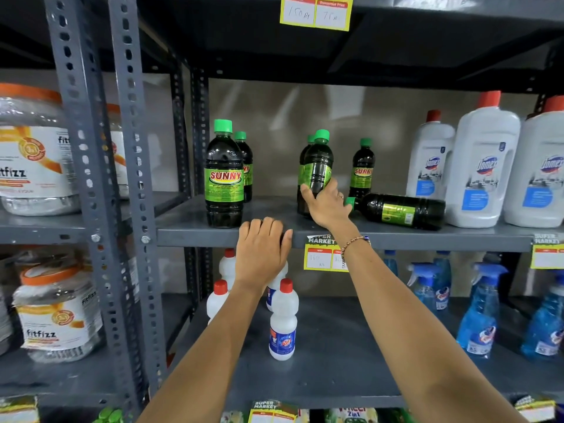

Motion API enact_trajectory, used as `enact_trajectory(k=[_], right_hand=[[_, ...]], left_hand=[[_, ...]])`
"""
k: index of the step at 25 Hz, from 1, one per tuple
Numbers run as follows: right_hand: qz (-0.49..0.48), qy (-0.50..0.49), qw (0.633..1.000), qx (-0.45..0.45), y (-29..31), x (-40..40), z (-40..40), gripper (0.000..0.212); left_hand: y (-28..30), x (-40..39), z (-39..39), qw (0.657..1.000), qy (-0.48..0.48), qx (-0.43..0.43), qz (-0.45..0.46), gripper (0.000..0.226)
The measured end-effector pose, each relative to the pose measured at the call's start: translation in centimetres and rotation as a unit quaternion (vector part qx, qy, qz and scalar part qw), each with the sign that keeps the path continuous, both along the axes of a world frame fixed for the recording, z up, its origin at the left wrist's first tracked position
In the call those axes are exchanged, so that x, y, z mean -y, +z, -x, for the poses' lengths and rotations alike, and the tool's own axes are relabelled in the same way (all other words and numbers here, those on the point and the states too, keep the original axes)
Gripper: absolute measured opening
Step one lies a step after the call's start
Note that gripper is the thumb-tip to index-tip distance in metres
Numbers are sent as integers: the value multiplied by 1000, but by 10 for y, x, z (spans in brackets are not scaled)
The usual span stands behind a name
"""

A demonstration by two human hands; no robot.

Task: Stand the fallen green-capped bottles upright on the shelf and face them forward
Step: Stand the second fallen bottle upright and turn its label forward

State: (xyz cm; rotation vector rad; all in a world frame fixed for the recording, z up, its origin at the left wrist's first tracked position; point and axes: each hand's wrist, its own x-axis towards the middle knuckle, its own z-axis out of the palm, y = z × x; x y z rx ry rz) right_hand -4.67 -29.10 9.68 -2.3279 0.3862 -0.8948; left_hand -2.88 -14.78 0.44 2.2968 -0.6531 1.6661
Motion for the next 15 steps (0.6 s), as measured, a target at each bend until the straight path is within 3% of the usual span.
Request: enact_trajectory(k=[3,8,15], right_hand=[[12,48,998,-45,0,9,-1,72],[-132,171,976,-19,-1,21,3,69],[-183,167,969,-7,0,27,3,81]], left_hand=[[1,0,3,1000,-6,-10,9,35],[2,-1,6,999,-27,-32,20,35],[2,-1,8,998,-36,-51,26,37]])
